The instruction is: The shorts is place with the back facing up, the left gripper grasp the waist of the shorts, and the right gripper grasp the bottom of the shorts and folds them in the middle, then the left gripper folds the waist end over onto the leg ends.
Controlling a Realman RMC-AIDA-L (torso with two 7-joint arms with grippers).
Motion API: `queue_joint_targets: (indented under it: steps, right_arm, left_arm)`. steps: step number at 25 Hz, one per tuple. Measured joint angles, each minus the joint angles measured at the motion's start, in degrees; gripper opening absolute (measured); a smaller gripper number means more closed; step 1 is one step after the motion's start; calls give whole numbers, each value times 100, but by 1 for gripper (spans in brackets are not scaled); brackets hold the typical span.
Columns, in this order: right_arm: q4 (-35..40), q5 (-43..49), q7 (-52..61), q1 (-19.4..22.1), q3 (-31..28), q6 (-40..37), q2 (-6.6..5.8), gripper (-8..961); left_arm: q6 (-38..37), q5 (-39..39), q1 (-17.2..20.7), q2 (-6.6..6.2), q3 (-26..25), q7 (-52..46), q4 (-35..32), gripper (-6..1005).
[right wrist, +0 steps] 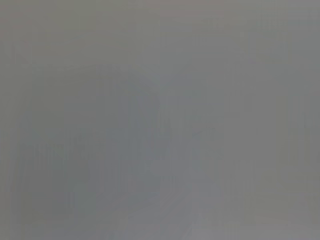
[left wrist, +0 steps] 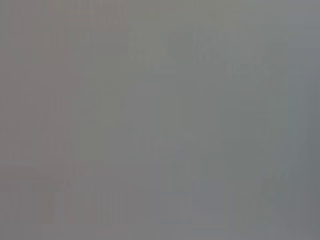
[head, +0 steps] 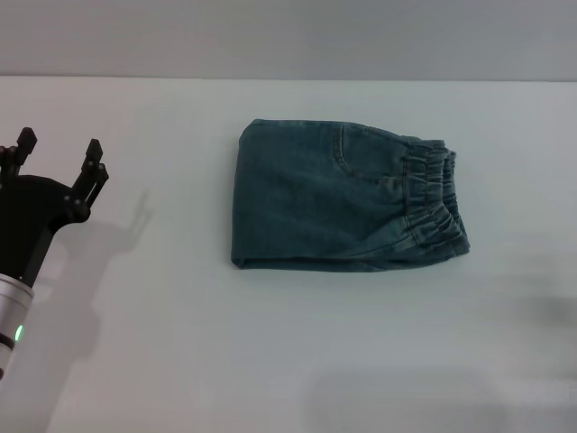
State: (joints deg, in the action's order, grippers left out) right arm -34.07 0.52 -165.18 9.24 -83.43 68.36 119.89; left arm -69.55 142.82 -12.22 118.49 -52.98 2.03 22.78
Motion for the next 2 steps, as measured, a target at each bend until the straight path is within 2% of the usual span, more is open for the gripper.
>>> queue_joint_targets:
  steps: [2]
  right_arm:
    - [21, 0, -1, -15, 36, 8, 0, 718]
  left_arm:
    - [-2, 0, 5, -5, 17, -19, -1, 728]
